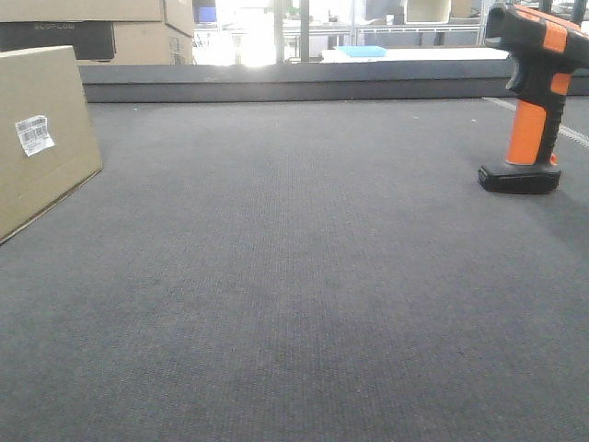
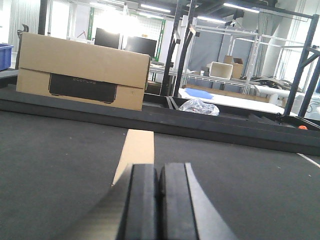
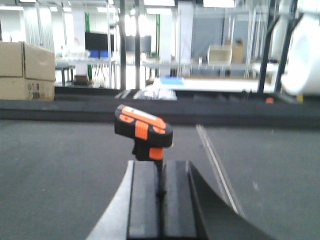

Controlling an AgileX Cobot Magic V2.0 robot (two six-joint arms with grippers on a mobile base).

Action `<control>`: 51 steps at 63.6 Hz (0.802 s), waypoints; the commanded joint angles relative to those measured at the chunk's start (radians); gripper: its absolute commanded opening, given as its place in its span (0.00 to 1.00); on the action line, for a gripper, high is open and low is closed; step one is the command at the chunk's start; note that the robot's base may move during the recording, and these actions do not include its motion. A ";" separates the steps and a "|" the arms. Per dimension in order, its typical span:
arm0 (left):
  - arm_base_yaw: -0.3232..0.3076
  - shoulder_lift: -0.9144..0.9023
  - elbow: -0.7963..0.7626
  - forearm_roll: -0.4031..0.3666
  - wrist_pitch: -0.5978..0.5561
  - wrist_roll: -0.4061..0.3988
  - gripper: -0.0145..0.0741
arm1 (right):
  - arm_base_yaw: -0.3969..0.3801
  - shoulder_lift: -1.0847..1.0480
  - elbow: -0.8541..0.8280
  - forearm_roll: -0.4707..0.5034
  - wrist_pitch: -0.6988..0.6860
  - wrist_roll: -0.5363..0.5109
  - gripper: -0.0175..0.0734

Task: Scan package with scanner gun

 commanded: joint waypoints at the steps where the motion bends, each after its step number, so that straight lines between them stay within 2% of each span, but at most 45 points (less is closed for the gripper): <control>1: 0.002 -0.006 0.000 0.001 -0.010 -0.006 0.04 | 0.004 -0.023 0.058 0.009 -0.090 -0.046 0.01; 9: 0.002 -0.006 0.000 0.001 -0.010 -0.006 0.04 | 0.013 -0.025 0.132 0.017 -0.098 -0.066 0.01; 17: 0.002 -0.006 0.000 0.001 -0.010 -0.006 0.04 | 0.035 -0.025 0.132 0.058 -0.068 -0.066 0.01; 51: 0.002 -0.006 0.000 0.001 -0.010 -0.006 0.04 | 0.040 -0.025 0.132 0.069 0.018 -0.063 0.01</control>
